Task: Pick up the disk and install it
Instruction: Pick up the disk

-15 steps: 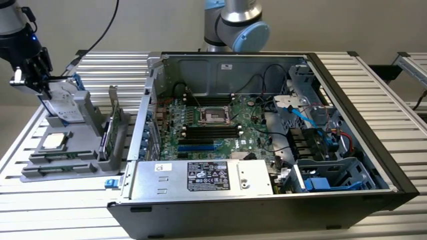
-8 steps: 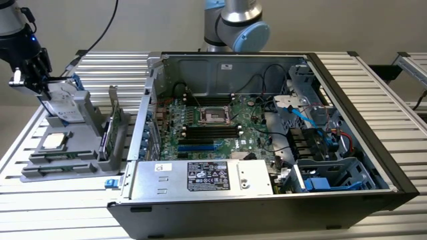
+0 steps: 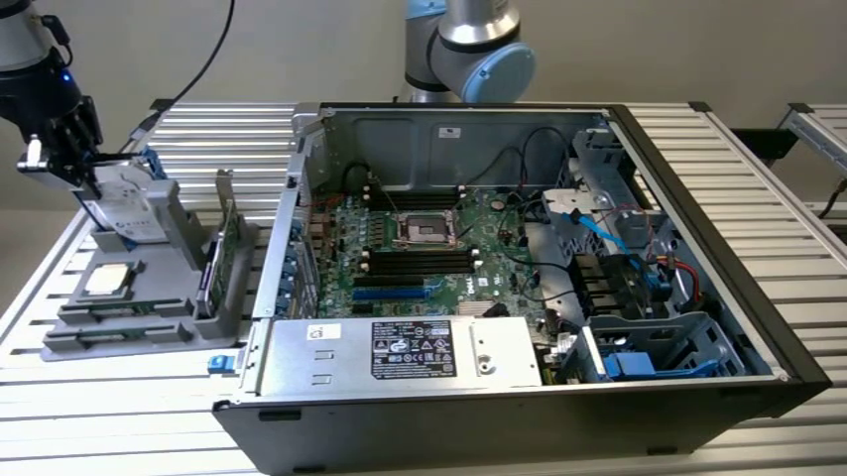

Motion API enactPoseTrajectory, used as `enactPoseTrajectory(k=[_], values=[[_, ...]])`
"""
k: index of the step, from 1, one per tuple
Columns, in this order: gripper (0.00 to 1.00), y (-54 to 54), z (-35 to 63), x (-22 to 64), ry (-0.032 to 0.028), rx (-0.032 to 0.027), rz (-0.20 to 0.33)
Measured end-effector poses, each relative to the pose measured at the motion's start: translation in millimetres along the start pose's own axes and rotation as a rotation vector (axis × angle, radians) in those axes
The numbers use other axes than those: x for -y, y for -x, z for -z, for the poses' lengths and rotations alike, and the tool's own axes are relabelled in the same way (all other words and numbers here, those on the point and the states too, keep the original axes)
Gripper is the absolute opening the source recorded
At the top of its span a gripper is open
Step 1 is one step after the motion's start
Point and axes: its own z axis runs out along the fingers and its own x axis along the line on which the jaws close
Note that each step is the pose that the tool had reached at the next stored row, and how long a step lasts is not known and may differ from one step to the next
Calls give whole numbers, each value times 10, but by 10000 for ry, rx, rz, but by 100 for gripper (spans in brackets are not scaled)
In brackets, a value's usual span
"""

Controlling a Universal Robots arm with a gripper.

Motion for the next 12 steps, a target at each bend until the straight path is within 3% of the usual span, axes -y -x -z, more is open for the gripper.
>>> enactPoseTrajectory(k=[12], values=[[33, 0, -3, 0, 16, -181, -42]])
